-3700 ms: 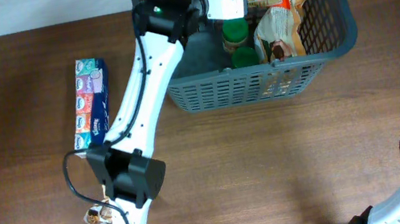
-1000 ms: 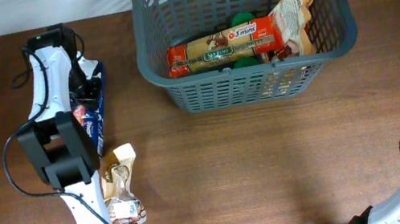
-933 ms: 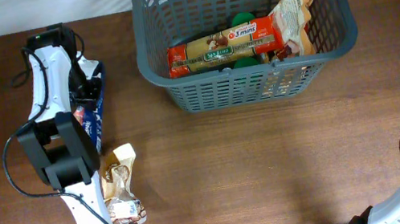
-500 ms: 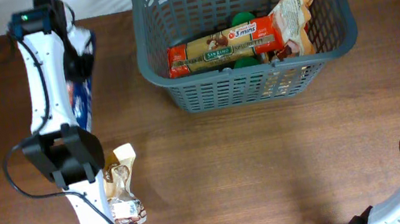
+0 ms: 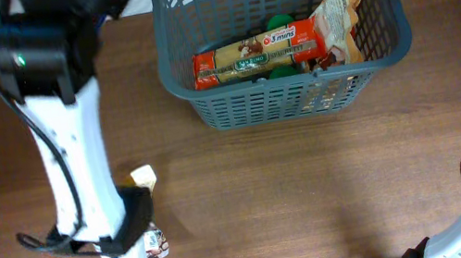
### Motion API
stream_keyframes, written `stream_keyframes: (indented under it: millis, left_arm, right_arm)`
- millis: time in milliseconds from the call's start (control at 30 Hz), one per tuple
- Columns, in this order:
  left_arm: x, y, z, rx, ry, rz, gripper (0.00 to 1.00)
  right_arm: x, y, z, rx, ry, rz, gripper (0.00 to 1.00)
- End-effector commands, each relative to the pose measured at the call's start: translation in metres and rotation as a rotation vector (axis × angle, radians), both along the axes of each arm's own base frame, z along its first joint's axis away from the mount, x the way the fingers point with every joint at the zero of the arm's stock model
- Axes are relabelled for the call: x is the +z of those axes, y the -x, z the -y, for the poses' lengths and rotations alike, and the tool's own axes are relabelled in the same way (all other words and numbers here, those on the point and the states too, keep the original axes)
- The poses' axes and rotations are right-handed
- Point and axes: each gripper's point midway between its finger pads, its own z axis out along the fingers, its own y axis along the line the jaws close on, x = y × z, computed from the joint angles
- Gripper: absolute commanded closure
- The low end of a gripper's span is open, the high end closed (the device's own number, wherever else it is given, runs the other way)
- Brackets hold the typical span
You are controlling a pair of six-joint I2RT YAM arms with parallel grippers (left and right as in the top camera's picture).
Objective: Pack container
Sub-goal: 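Lift the tissue box and place it into the basket, left gripper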
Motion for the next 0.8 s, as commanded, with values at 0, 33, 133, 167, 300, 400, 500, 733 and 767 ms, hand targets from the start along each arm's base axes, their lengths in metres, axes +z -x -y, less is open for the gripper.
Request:
stream_keyframes:
  millis: [0,33,133,167,300,400,500,733,767]
  left_arm:
    - [-0.016,0.014,0.068,-0.318,-0.357,0.066,0.99]
    - [-0.024,0.015,0.079,-0.356,-0.381,0.055,0.98]
    - [-0.059,0.014,0.109,-0.466,-0.428,-0.010,0.98]
    - [-0.089,0.006,0.121,-0.492,-0.444,-0.076,0.98]
    - [-0.157,-0.011,0.131,-0.520,-0.477,-0.213,0.98]
    - [-0.198,-0.020,0.136,-0.528,-0.486,-0.275,0.96]
    - [-0.222,-0.028,0.143,-0.511,-0.441,-0.301,0.89]
    - [-0.222,-0.039,0.142,-0.385,-0.317,-0.315,0.34]
    - [-0.216,-0.041,0.140,-0.344,-0.284,-0.312,0.01]
  right_arm:
    - [-0.003,0.000,0.000,-0.008,-0.010,-0.005,0.01]
    - [-0.003,0.000,0.000,-0.008,-0.010,-0.005,0.01]
    - [-0.003,0.000,0.000,-0.008,-0.010,-0.005,0.01]
    - [-0.003,0.000,0.000,-0.008,-0.010,-0.005,0.01]
    - [-0.003,0.000,0.000,-0.008,-0.010,-0.005,0.01]
    - [-0.003,0.000,0.000,-0.008,-0.010,-0.005,0.01]
    - [-0.003,0.000,0.000,-0.008,-0.010,-0.005,0.01]
    - [-0.003,0.000,0.000,-0.008,-0.010,-0.005,0.01]
    - [-0.003,0.000,0.000,-0.008,-0.010,-0.005,0.01]
